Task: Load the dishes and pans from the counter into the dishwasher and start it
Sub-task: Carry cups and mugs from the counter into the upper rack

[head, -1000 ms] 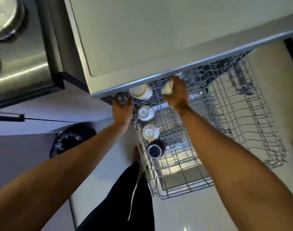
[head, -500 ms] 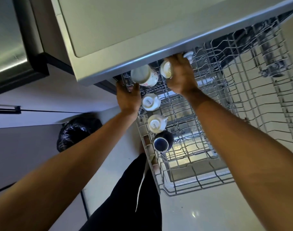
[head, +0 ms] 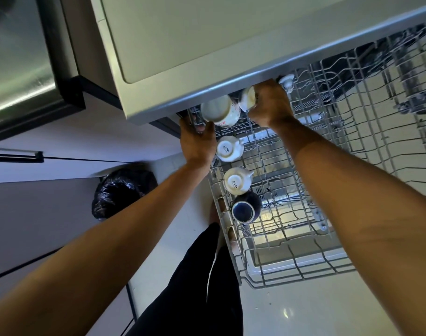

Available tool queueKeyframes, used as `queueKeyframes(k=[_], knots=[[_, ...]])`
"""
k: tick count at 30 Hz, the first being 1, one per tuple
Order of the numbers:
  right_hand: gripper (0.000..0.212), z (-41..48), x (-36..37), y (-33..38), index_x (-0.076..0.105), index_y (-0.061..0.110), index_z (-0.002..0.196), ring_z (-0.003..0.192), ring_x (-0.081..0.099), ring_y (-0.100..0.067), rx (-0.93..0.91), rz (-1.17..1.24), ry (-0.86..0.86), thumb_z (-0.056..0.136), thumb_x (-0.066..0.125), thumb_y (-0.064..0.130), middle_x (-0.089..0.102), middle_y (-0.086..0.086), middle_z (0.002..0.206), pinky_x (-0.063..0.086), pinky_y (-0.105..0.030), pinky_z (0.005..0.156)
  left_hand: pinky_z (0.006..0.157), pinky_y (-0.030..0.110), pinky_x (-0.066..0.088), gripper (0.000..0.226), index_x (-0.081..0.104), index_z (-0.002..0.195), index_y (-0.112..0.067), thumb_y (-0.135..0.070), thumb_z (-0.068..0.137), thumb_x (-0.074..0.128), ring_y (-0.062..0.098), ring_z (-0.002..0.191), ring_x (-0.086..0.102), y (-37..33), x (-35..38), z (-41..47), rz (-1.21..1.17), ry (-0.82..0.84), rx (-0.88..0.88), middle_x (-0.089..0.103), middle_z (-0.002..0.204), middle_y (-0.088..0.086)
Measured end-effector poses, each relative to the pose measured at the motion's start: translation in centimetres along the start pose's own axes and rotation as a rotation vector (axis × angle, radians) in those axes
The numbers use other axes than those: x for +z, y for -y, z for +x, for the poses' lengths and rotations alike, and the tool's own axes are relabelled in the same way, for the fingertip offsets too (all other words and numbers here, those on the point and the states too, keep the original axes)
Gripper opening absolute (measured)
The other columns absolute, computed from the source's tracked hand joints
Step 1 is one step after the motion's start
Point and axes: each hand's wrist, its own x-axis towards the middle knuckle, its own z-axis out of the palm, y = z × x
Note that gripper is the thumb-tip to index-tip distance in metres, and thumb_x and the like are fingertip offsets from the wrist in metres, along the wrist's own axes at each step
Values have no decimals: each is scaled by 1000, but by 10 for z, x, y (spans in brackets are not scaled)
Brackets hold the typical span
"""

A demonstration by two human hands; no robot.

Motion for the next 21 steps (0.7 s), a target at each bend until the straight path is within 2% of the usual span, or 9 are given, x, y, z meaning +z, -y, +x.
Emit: queueKeyframes(k=[3, 5, 9, 13, 18, 21], knots=[[51, -3, -2, 0, 60, 13, 110, 105, 60, -35, -19, -19, -25, 64, 80, 4, 63, -12, 108, 56, -40, 81, 71, 19, 41, 51, 46, 130, -15, -28, 87, 71, -1, 80, 56, -2, -1, -1, -8, 3, -6, 70, 115, 1], [56, -6, -2, 0, 60, 13, 113, 110, 57, -34, -35, -21, -77, 63, 83, 11, 61, -12, 114, 55, -40, 84, 74, 20, 42, 52, 46, 130, -15, -29, 87, 72, 3, 84, 58, -2, -1, -1, -17, 11, -8, 69, 115, 1], [71, -12, 0, -3, 54, 11, 128, 122, 50, -36, -59, -39, -188, 65, 84, 24, 55, -14, 129, 52, -41, 94, 75, 19, 41, 56, 43, 135, -17, -30, 87, 70, -8, 76, 52, -1, -1, 0, -1, 21, -5, 69, 118, 0], [75, -9, 0, -6, 54, 10, 130, 121, 51, -32, 44, -3, -230, 65, 85, 31, 56, -11, 131, 48, -36, 99, 76, 22, 43, 56, 44, 134, -16, -30, 87, 70, -4, 80, 55, 0, -1, 1, -8, 22, -6, 68, 120, 0], [63, -7, -2, 0, 57, 14, 124, 115, 56, -31, 30, 3, -147, 69, 86, 25, 60, -9, 122, 55, -41, 92, 77, 25, 50, 55, 44, 133, -15, -30, 87, 70, -12, 80, 56, 2, 0, 3, -16, 20, 4, 66, 120, -2], [49, -2, -2, 6, 61, 10, 112, 108, 60, -33, 53, -12, -80, 68, 83, 14, 63, -12, 113, 57, -43, 86, 74, 22, 46, 54, 45, 132, -15, -29, 87, 70, -13, 79, 55, 2, 0, 3, -15, 18, 8, 66, 119, -2]])
